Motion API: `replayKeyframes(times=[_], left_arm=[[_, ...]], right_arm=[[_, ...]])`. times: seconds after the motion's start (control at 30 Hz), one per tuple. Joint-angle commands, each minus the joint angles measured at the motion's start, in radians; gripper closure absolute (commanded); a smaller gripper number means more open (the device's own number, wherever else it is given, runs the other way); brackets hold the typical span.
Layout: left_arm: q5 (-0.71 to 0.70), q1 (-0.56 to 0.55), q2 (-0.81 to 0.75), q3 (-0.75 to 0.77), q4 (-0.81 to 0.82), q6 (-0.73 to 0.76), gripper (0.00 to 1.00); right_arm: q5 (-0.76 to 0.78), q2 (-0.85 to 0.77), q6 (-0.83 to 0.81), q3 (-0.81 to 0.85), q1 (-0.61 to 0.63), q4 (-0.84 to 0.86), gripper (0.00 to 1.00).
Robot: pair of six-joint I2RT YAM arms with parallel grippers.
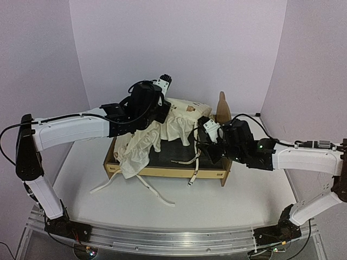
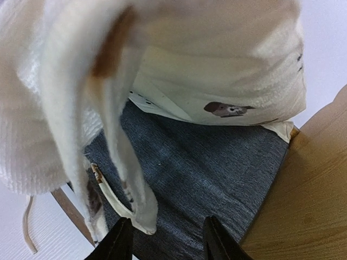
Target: Set up the pet bed
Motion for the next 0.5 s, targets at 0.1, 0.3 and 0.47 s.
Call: replayKeyframes(times=[0.1,0.3,0.47], left_arm=[[-0.054,0.014,-0.083,0.024,0.023,0.009,1.00],[-0.055,0.015,-0.079,0.023,0.017,0.006,1.00],[-0.055,0.019,-0.080,0.022,0.016,0.004,1.00]], right_arm=[[-0.111,0.041,-0.039,-0.036,-0.017,0.139,0.61],[-0.153,0.062,-0.039,-0.055,-0.021,0.221,0.72],[-0.188,0.045,-0.017,-0.069,-0.021,0.235,0.95]])
